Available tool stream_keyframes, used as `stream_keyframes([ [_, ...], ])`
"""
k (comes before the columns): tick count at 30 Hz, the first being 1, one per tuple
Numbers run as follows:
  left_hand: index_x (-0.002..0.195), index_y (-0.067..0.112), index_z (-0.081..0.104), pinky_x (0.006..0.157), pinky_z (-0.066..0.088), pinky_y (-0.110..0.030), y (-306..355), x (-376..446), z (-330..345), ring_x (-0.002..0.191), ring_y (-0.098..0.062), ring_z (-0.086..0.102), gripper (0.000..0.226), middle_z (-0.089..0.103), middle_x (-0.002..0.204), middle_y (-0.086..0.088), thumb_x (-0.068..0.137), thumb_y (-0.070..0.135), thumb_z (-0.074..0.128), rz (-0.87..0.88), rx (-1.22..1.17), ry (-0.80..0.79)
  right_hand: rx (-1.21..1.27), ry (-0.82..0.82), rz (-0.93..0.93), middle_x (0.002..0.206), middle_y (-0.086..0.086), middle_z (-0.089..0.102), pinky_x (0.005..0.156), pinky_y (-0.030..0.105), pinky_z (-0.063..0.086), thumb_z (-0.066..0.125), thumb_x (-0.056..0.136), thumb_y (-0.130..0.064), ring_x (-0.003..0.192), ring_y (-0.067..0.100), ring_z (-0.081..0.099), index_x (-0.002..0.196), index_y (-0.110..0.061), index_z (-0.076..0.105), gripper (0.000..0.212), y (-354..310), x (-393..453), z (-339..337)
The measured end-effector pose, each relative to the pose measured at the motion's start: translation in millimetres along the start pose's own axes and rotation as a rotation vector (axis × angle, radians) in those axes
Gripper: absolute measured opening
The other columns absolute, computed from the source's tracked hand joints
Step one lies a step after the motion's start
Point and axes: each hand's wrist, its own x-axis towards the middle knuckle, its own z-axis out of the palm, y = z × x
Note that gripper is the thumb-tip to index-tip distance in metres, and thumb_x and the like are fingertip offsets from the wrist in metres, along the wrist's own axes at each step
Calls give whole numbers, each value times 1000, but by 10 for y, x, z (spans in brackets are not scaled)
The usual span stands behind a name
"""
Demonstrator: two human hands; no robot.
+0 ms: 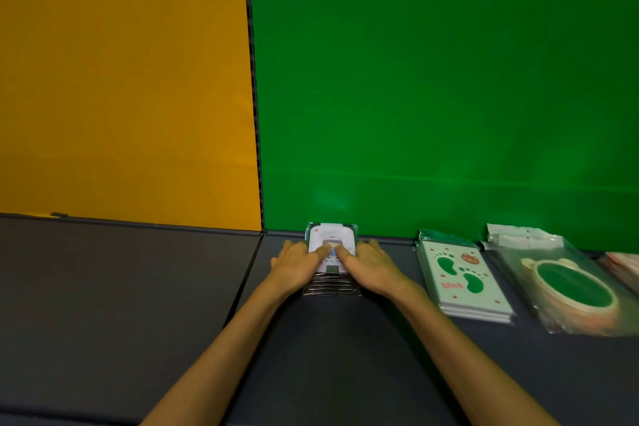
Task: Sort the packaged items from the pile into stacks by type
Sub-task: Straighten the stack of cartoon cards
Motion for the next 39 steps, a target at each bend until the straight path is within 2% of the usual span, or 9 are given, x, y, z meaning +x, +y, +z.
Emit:
stream_keyframes([
  [3,101,29,69,99,41,-42,-29,-3,-2,116,-31,52,51,56,118,-14,90,69,40,8,19,6,-31,29,1,102,15,59,87,38,41,34,100,-53,110,31,52,69,-26,52,45,-5,17,7],
  [7,60,25,58,66,45,-35,-42,50,-15,83,-28,64,60,63,82,-9,75,81,41,-4,-30,46,-49,32,-23,73,4,51,74,33,38,36,101,-51,84,25,49,60,-24,44,49,-22,24,-36],
  [14,81,32,73,96,50,-53,-166,251,-3,99,-27,67,60,70,100,-5,62,84,49,15,-159,-10,-76,59,-5,91,11,61,73,32,37,35,101,-47,87,27,54,79,-13,59,47,-130,39,14],
  [18,106,37,63,111,30,-46,-35,67,-66,125,-26,47,33,49,111,2,93,62,46,-2,-78,-35,-32,51,13,94,11,60,75,32,38,38,101,-47,91,27,53,87,-12,61,44,-146,38,8],
  [21,132,30,57,111,23,-44,-37,85,-28,135,-26,38,46,51,127,-5,99,56,39,7,-26,-40,-4,49,6,90,9,57,74,31,37,40,101,-46,90,26,51,74,-15,55,44,-128,20,-17],
  [28,134,25,56,106,24,-46,-39,101,19,133,-26,39,60,46,139,-10,95,65,35,-40,35,-17,15,51,20,93,12,62,76,32,40,39,101,-45,94,27,55,68,-18,53,45,-161,-53,-35],
  [34,94,22,65,91,51,-44,-54,98,-101,101,-26,62,55,65,112,-9,81,72,48,36,-7,9,34,75,51,90,9,68,69,32,47,49,95,-55,84,25,63,81,-12,65,47,-147,-63,-112],
  [37,126,19,59,88,50,-40,-70,31,-189,106,-28,58,52,62,117,-10,93,57,48,151,187,124,-99,137,21,80,6,61,66,32,44,52,94,-52,77,25,58,70,-16,54,43,-162,-75,-193],
  [39,141,25,49,92,47,-42,-60,-27,-253,114,-30,55,57,59,123,-9,93,57,46,235,355,216,-239,184,-24,93,8,61,75,36,48,50,95,-52,87,27,60,86,-14,58,41,-187,-106,-247],
])
